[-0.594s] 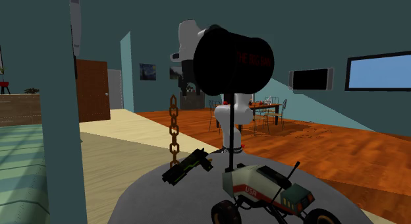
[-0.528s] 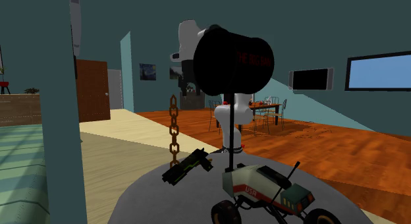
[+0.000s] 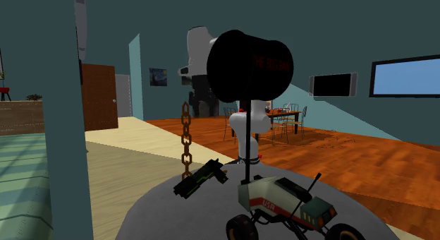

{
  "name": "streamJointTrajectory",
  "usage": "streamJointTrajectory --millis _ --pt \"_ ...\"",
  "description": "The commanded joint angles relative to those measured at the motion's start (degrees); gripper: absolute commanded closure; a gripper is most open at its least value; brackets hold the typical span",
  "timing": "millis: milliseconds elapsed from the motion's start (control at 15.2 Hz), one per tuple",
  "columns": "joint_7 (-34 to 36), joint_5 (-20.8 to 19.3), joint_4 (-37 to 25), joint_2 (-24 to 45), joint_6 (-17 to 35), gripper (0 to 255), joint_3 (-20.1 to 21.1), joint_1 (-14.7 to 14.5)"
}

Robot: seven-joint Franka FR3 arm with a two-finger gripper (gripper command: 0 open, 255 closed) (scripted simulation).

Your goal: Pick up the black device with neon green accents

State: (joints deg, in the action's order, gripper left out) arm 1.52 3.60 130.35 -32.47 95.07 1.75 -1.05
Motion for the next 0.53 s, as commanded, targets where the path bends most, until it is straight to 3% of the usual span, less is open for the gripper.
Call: streamJointTrajectory --millis 0,462 --pt "2.18 0.58 0.58 3.05 2.91 0 1.60 -0.42" --pt "9.44 1.21 -2.64 16.19 10.13 0 6.36 -1.67"
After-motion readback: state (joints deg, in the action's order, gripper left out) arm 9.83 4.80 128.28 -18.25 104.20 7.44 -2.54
